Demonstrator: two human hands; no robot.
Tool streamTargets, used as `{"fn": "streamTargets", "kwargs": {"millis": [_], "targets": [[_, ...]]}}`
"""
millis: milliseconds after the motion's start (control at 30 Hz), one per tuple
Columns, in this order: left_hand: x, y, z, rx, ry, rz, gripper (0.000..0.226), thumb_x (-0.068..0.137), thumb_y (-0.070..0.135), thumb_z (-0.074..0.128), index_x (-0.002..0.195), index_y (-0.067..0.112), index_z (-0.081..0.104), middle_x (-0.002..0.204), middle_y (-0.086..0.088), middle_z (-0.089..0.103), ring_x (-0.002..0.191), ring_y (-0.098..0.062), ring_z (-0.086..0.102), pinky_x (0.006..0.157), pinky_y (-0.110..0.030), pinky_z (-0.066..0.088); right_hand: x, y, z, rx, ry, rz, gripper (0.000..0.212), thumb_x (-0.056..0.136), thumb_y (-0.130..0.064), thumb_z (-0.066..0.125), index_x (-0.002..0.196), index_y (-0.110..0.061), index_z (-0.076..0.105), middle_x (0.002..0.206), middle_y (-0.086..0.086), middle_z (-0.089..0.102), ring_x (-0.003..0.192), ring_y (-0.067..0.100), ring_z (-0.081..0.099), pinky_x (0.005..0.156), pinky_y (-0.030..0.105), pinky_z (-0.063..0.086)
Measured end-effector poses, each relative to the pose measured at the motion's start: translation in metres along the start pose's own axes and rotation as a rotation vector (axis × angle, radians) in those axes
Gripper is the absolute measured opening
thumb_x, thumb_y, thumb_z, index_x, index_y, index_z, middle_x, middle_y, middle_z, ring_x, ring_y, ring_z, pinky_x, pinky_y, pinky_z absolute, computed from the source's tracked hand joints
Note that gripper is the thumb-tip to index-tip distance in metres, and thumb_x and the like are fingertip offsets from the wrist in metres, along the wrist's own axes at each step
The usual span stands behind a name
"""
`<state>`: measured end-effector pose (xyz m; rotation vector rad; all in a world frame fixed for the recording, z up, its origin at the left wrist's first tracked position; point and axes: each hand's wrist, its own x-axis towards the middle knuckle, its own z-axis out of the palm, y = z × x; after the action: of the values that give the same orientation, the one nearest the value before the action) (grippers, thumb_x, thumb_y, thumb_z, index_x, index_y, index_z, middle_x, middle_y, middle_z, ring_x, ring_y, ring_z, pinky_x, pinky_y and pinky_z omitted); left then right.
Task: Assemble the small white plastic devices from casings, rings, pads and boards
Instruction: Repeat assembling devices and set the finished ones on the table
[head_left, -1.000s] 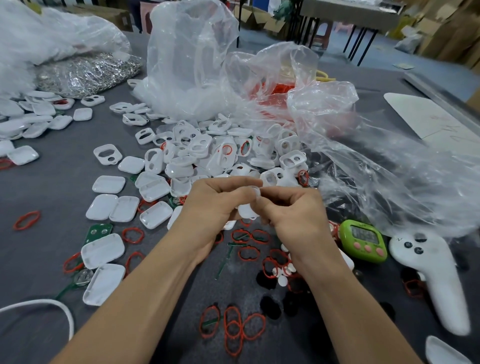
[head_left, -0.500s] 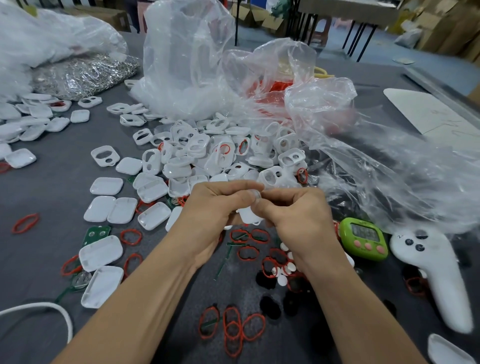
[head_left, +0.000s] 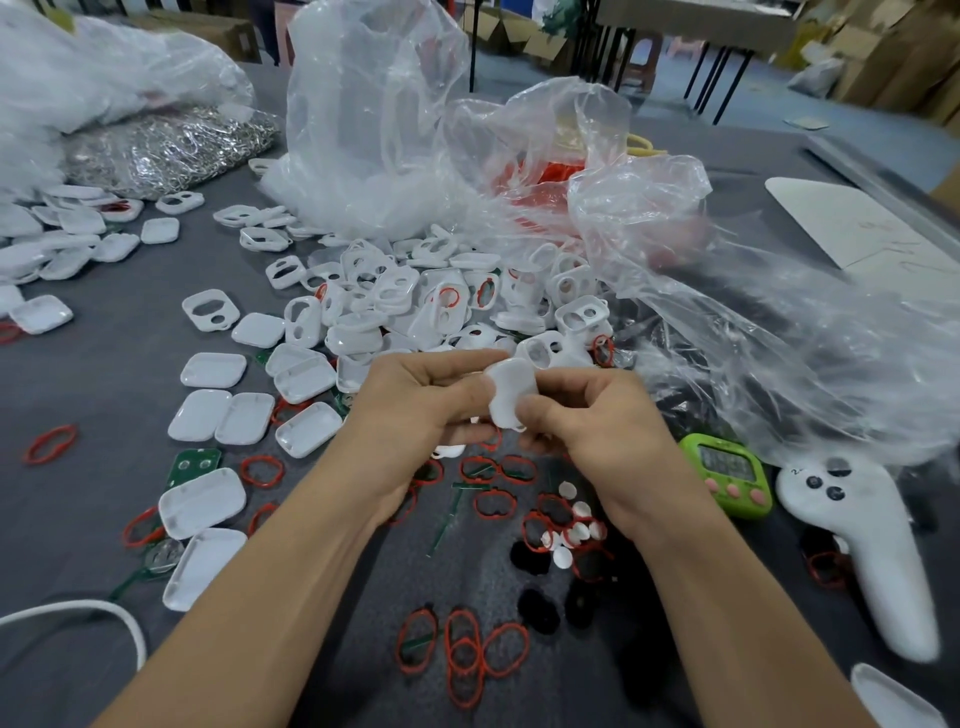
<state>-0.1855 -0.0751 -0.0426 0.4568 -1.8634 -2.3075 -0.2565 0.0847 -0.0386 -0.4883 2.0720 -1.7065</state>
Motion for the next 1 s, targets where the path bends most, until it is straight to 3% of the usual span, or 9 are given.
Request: {"fn": "streamTargets", "kwargs": {"millis": [133,333,500,567,633,700,800,1000], "targets": [[0.001,-0.003,0.004,0.039,0.102,0.018,0.026,0.092,-0.005,0.068,0.093,0.017,0.081,0.084,-0.011,0.080,0.072,-0.018,0.076,0.061,-0.023,0.060,-0.002,0.002,0.003,-0.082,0.021,-0.004,0.029,0.089,-0.003,0.072,0.084,-0.029,0.083,0.072,0.013,0.076,0.059,0.021,0.066,0.068,0.041,0.060],[0.003,-0.009,0.004,0.132,0.206,0.049,0.031,0.086,-0.011,0.068,0.088,0.016,0.084,0.080,-0.012,0.079,0.070,-0.024,0.075,0.063,-0.029,0.061,-0.002,0.009,0.010,-0.134,0.040,0.010,0.022,0.090,-0.008,0.069,0.088,-0.028,0.081,0.069,0.007,0.076,0.062,0.022,0.074,0.074,0.044,0.064],[0.003,-0.014,0.010,0.238,0.293,0.082,0.022,0.087,0.006,0.072,0.095,0.025,0.081,0.075,-0.004,0.078,0.064,-0.022,0.074,0.075,-0.044,0.065,0.002,0.010,0.012,-0.114,0.072,0.005,0.026,0.089,-0.016,0.066,0.086,-0.037,0.080,0.072,0.005,0.077,0.061,0.019,0.074,0.072,0.039,0.062],[0.001,-0.013,0.011,0.315,0.231,0.099,0.019,0.084,0.019,0.074,0.096,0.032,0.081,0.072,-0.002,0.078,0.065,-0.024,0.075,0.076,-0.047,0.065,0.003,0.009,0.010,-0.053,0.103,-0.009,0.033,0.093,-0.010,0.067,0.086,-0.039,0.081,0.073,0.004,0.077,0.059,0.017,0.072,0.069,0.037,0.061],[-0.002,-0.011,0.012,0.366,0.161,0.102,0.023,0.083,0.018,0.075,0.088,0.039,0.082,0.069,-0.002,0.077,0.069,-0.023,0.076,0.075,-0.044,0.065,0.003,0.008,0.006,-0.005,0.091,-0.027,0.033,0.094,-0.007,0.067,0.086,-0.036,0.081,0.074,0.003,0.077,0.059,0.014,0.070,0.064,0.031,0.060],[-0.003,-0.011,0.012,0.368,0.180,0.089,0.018,0.083,0.012,0.078,0.079,0.029,0.082,0.066,-0.002,0.076,0.064,-0.017,0.075,0.070,-0.038,0.065,0.003,0.007,0.003,0.041,0.050,-0.027,0.030,0.094,-0.006,0.067,0.087,-0.031,0.082,0.076,0.003,0.078,0.061,0.013,0.071,0.062,0.024,0.058],[-0.003,-0.010,0.012,0.353,0.221,0.052,0.015,0.081,0.005,0.079,0.072,0.018,0.081,0.063,-0.005,0.075,0.058,-0.017,0.073,0.067,-0.037,0.065,0.004,0.008,0.003,0.049,0.005,-0.009,0.031,0.094,-0.003,0.064,0.090,-0.029,0.081,0.083,0.005,0.079,0.069,0.020,0.076,0.064,0.025,0.060],[-0.001,-0.011,0.013,0.360,0.295,0.031,0.014,0.078,0.003,0.081,0.078,0.017,0.081,0.064,-0.003,0.075,0.057,-0.018,0.073,0.068,-0.038,0.065,0.005,0.012,0.008,0.033,0.018,0.003,0.035,0.093,-0.001,0.061,0.087,-0.029,0.081,0.081,0.009,0.079,0.073,0.029,0.078,0.070,0.034,0.064]]}}
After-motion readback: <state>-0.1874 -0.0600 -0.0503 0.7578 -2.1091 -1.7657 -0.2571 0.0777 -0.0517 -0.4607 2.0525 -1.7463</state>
